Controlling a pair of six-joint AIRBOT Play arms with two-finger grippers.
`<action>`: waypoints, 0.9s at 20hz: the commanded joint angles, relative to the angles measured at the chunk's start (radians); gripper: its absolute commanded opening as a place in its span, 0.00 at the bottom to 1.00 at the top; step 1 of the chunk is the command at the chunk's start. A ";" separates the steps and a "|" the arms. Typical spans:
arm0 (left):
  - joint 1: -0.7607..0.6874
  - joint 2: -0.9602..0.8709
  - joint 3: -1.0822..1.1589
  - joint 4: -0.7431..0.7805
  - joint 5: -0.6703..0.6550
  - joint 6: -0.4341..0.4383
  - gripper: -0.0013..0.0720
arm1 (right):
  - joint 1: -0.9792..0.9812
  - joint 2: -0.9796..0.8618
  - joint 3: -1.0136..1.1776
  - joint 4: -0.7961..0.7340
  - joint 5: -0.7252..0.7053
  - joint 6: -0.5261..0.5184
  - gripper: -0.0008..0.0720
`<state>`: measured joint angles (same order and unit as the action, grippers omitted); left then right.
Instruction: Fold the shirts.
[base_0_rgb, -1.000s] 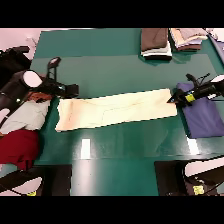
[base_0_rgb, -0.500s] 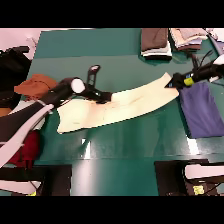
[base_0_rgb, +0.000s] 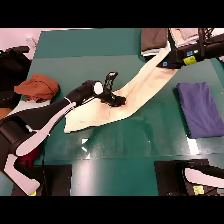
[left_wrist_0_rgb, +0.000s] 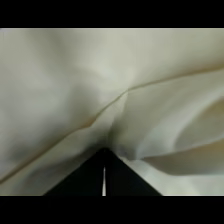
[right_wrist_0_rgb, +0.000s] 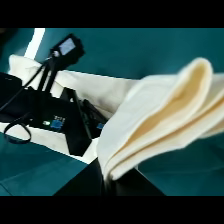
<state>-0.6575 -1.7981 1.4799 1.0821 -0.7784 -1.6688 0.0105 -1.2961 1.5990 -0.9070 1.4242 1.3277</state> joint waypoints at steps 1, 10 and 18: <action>0.006 -0.006 0.051 0.005 -0.024 0.002 0.04 | 0.091 0.016 0.028 0.002 -0.018 0.037 0.04; 0.335 0.385 0.111 0.328 -0.176 -0.006 0.04 | 0.434 -0.054 0.027 0.222 -0.262 0.036 0.04; 0.519 0.660 0.111 0.406 -0.221 0.020 0.04 | 0.768 -0.274 0.029 0.279 -0.609 -0.074 0.48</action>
<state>-0.1772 -1.2018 1.5898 1.4548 -0.9680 -1.6711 0.7273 -1.5276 1.6268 -0.6270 0.8860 1.2789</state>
